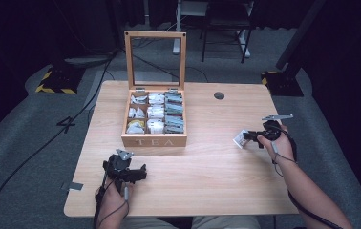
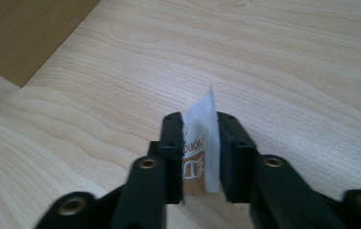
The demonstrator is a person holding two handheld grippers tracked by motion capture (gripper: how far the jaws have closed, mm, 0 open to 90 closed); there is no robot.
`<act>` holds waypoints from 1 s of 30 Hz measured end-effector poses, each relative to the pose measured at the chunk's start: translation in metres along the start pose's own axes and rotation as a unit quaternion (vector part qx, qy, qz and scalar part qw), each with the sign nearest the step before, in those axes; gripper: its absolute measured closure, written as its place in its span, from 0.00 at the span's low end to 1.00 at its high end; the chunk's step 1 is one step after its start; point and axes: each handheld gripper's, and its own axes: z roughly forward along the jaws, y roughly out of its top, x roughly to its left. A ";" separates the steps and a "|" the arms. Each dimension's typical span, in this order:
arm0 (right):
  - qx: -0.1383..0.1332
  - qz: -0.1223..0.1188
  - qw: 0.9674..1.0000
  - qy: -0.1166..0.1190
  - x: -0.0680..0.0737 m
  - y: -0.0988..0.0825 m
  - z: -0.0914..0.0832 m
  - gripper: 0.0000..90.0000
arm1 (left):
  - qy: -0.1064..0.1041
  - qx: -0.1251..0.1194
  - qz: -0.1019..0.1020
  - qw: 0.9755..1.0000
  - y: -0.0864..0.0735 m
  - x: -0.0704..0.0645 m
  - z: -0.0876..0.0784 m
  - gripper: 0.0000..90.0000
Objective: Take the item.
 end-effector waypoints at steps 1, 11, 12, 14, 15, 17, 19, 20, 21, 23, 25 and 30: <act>-0.004 -0.003 1.000 -0.002 -0.001 -0.001 0.000 0.70 | 0.000 0.000 0.000 1.000 0.000 0.000 0.000 0.00; -0.059 -0.026 0.998 -0.026 -0.004 0.001 -0.013 0.53 | 0.000 0.000 0.000 1.000 0.000 0.000 0.000 0.00; -0.063 -0.027 0.997 -0.024 -0.002 0.002 -0.017 0.53 | 0.000 0.000 0.000 1.000 0.000 0.000 0.000 0.00; -0.070 -0.033 0.997 -0.019 0.003 0.003 -0.024 0.52 | 0.000 0.000 0.000 1.000 0.000 0.000 0.000 0.00; -0.073 -0.037 0.997 -0.015 0.005 0.004 -0.027 0.52 | 0.000 0.000 0.000 1.000 0.000 0.000 0.000 0.00; -0.077 -0.047 0.996 -0.007 0.012 0.003 -0.033 0.51 | 0.000 0.000 0.000 1.000 0.000 0.000 0.000 0.00; -0.079 -0.060 0.995 0.001 0.019 0.001 -0.039 0.51 | 0.000 0.000 0.000 1.000 0.000 0.000 0.000 0.00; -0.078 -0.066 0.995 0.005 0.023 0.000 -0.041 0.50 | 0.000 0.000 0.000 1.000 0.000 0.000 0.000 0.00; -0.081 -0.073 0.994 0.009 0.026 -0.002 -0.043 0.50 | 0.000 0.000 0.000 1.000 0.000 0.000 0.000 0.00; -0.082 -0.085 0.993 0.019 0.034 -0.007 -0.046 0.50 | 0.000 0.000 0.000 1.000 0.000 0.000 0.000 0.00; -0.081 -0.093 0.992 0.029 0.042 -0.013 -0.049 0.49 | 0.000 0.000 0.000 1.000 0.000 0.000 0.000 0.00; -0.085 -0.123 0.988 0.035 0.064 -0.029 -0.053 0.49 | 0.000 0.000 0.000 1.000 0.000 0.000 0.000 0.00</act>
